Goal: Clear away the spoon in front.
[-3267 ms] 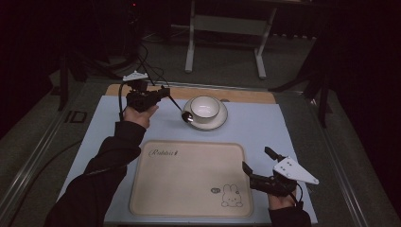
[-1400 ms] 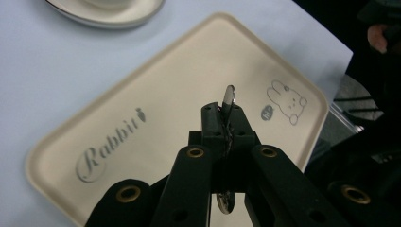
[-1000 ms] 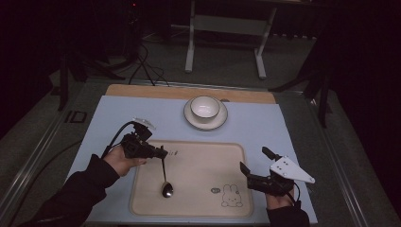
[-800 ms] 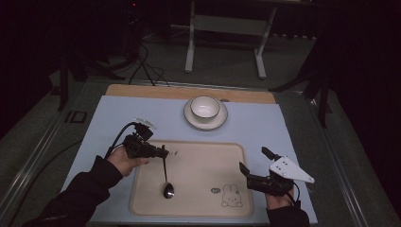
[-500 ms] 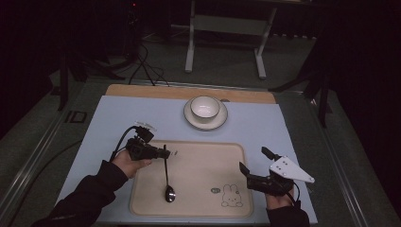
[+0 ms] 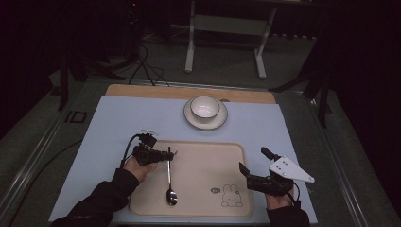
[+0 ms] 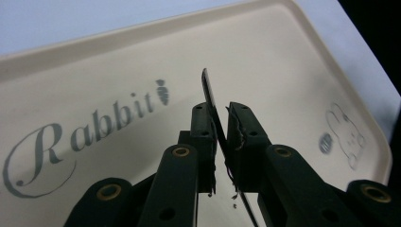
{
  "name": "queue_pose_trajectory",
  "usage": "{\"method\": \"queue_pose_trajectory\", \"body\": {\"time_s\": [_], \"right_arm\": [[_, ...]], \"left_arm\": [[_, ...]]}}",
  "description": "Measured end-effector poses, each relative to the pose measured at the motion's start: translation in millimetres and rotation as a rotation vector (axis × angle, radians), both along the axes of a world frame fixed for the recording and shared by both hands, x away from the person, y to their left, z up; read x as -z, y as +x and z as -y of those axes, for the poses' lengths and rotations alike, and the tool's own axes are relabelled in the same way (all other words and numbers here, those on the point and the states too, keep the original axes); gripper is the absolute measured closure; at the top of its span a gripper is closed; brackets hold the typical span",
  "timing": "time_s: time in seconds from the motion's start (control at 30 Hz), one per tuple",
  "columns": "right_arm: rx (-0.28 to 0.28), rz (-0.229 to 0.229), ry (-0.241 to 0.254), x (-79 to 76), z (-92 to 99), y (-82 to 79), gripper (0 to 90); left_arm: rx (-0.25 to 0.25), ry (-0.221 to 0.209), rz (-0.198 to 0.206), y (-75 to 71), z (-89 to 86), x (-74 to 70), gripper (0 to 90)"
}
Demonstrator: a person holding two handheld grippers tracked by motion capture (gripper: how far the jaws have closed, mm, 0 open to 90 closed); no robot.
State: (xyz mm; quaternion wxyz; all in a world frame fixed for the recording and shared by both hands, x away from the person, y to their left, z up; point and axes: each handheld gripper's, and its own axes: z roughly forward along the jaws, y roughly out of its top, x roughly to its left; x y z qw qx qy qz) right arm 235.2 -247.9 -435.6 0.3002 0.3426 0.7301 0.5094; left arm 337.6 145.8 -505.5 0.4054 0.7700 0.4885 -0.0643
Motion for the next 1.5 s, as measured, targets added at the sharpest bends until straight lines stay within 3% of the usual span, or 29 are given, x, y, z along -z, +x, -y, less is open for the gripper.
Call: {"method": "queue_pose_trajectory", "body": {"time_s": [0.2, 0.33, 0.57, 0.87, 1.13, 1.27, 1.37, 1.4, 1.5], "right_arm": [[-0.002, -0.003, 0.003, -0.1, 0.2, -0.1, 10.7], [-0.008, -0.003, -0.001, 0.2, -0.1, 0.1, 10.7], [-0.011, -0.005, -0.001, 0.3, -0.5, 0.2, 10.7], [-0.014, -0.007, 0.0, 0.2, -0.5, 0.0, 10.7], [-0.012, -0.004, -0.001, 0.2, 0.2, 0.1, 10.7], [-0.01, -0.004, 0.0, 0.3, 0.7, 0.5, 10.7], [-0.01, -0.004, 0.0, 0.3, 0.6, 0.6, 10.7], [-0.009, -0.004, 0.0, 0.3, 0.5, 0.5, 10.7], [-0.009, -0.006, 0.001, 0.4, 0.6, 0.8, 10.7]], "left_arm": [[-0.063, -0.035, -0.058, 2.6, 4.4, 21.6, 81.2], [-0.102, -0.033, -0.064, 1.8, 6.3, 30.7, 80.0], [-0.125, 0.002, -0.004, -2.2, 11.5, 29.0, 75.1], [-0.127, 0.12, 0.1, -7.5, 22.0, 22.3, 68.4], [-0.123, 0.128, 0.138, -10.4, 23.5, 11.9, 68.3], [-0.098, 0.14, 0.156, -13.4, 27.4, 6.5, 63.6], [-0.083, 0.132, 0.17, -15.0, 29.1, 2.9, 59.8], [-0.071, 0.124, 0.197, -17.5, 29.9, -1.2, 59.8], [-0.045, 0.099, 0.201, -18.8, 29.8, -5.3, 51.0]]}}
